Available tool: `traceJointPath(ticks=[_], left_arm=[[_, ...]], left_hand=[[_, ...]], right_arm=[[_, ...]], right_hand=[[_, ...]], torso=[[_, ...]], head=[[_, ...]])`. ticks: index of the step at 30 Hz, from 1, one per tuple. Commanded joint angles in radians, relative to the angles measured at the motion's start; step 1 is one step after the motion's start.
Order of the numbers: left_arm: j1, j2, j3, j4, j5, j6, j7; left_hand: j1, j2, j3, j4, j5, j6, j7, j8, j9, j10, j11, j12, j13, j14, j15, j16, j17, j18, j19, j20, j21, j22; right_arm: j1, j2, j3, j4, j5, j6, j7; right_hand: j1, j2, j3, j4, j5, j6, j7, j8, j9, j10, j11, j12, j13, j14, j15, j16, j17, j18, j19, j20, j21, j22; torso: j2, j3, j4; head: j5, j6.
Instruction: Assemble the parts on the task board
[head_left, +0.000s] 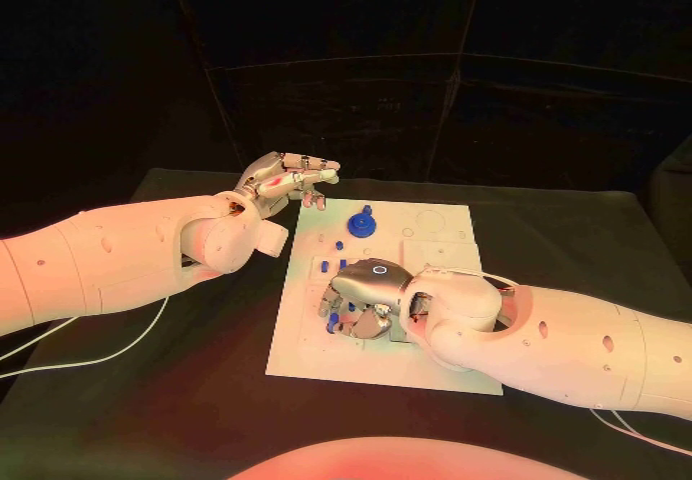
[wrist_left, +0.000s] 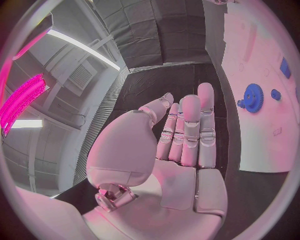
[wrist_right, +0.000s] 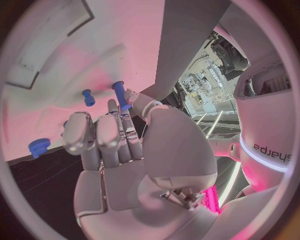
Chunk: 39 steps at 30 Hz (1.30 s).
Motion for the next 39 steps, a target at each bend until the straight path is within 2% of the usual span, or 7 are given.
traceJointPath(ticks=[1,10,14,25,29,33,39], left_arm=[[0.001,-0.001,0.001,0.002,0.003,0.012,0.005],[0.001,-0.002,0.001,0.002,0.003,0.014,0.004],[0.001,-0.004,0.001,0.003,0.003,0.015,0.003],[0.001,-0.006,0.001,-0.001,0.003,0.015,0.003],[0.001,-0.006,0.0,-0.002,0.003,0.015,0.004],[0.001,-0.007,0.0,-0.005,0.003,0.015,0.004],[0.001,-0.008,-0.005,-0.007,0.003,0.015,0.006]], left_hand=[[-0.002,0.006,-0.006,-0.002,0.005,-0.006,0.002,-0.005,-0.001,-0.008,-0.001,0.004,-0.001,-0.006,-0.001,-0.003,0.0,0.013,-0.003,0.003,-0.002,-0.001],[-0.009,0.005,-0.013,0.003,0.004,-0.008,0.004,-0.005,-0.001,-0.011,0.0,0.006,-0.002,-0.006,0.0,-0.003,-0.002,0.013,-0.002,0.004,-0.005,-0.003],[-0.011,0.004,-0.016,0.005,0.004,-0.008,0.004,-0.005,-0.001,-0.012,0.001,0.007,-0.002,-0.006,0.0,-0.003,-0.002,0.013,-0.002,0.004,-0.006,-0.004],[-0.011,0.004,-0.017,0.005,0.004,-0.009,0.004,-0.005,-0.001,-0.012,0.001,0.007,-0.002,-0.006,0.0,-0.004,-0.004,0.013,-0.001,0.005,-0.006,-0.005],[-0.011,0.004,-0.017,0.005,0.004,-0.009,0.004,-0.005,-0.001,-0.012,0.001,0.007,-0.002,-0.006,0.0,-0.004,-0.004,0.013,-0.001,0.005,-0.006,-0.005],[-0.011,0.004,-0.017,0.005,0.004,-0.009,0.004,-0.005,-0.001,-0.012,0.001,0.007,-0.002,-0.006,0.0,-0.004,-0.004,0.013,-0.001,0.005,-0.006,-0.005],[-0.011,0.004,-0.017,0.005,0.004,-0.009,0.004,-0.005,-0.001,-0.012,0.001,0.007,-0.002,-0.006,0.0,-0.004,-0.004,0.013,-0.001,0.005,-0.006,-0.005]], right_arm=[[0.001,0.001,0.0,0.002,0.02,-0.023,0.022],[0.001,-0.007,-0.001,0.004,0.036,-0.096,0.013],[0.001,-0.023,-0.001,0.013,0.05,-0.129,0.013],[0.015,-0.18,0.001,0.109,0.302,-0.283,0.095],[0.049,-0.28,0.002,0.147,0.513,-0.293,0.078],[0.068,-0.373,0.002,0.179,0.628,-0.278,0.034],[0.075,-0.458,0.001,0.197,0.643,-0.219,-0.067]], right_hand=[[-0.012,-0.006,-0.017,0.004,0.002,-0.02,0.003,-0.002,-0.001,-0.016,0.004,-0.003,-0.001,-0.002,0.009,-0.009,-0.013,-0.005,-0.01,0.002,-0.01,-0.011],[-0.017,-0.017,-0.143,0.025,0.01,-0.163,0.028,-0.002,-0.001,-0.137,0.03,-0.004,0.0,-0.032,0.029,-0.087,-0.126,0.02,-0.08,0.021,-0.105,-0.121],[0.0,0.001,-0.225,0.041,0.019,-0.181,0.029,0.001,0.002,-0.143,0.029,0.027,0.003,-0.028,0.029,-0.092,-0.136,0.021,-0.075,0.023,-0.117,-0.132],[0.024,0.039,-0.306,0.072,0.055,-0.103,0.017,0.028,0.015,-0.06,0.012,0.112,0.011,-0.011,0.016,-0.059,-0.101,0.014,-0.042,0.012,-0.094,-0.105],[0.008,0.047,-0.317,0.091,0.071,-0.076,-0.003,0.039,0.018,0.043,-0.013,0.169,0.032,0.001,-0.001,-0.026,-0.059,0.007,-0.018,0.0,-0.066,-0.072],[-0.037,0.045,-0.357,0.125,0.133,-0.035,-0.043,0.077,0.027,0.175,-0.058,0.291,0.117,0.023,-0.039,0.041,0.029,-0.013,0.039,-0.037,0.003,0.008],[-0.05,0.057,-0.425,0.156,0.177,-0.009,-0.067,0.14,0.048,0.173,-0.081,0.596,0.433,0.043,-0.061,0.148,0.176,-0.039,0.104,-0.062,0.095,0.12]], torso=[[0.0,-0.0004,0.0001],[0.0,-0.0001,-0.0002],[0.001,0.0005,0.0003],[-0.003,-0.001,-0.0008],[-0.004,-0.0003,-0.0039],[-0.007,0.0007,-0.0124],[-0.011,0.0044,-0.02]], head=[[0.0,0.0],[-0.001,-0.001],[0.001,0.0],[-0.01,0.009],[-0.023,0.019],[-0.035,0.024],[-0.062,0.029]])
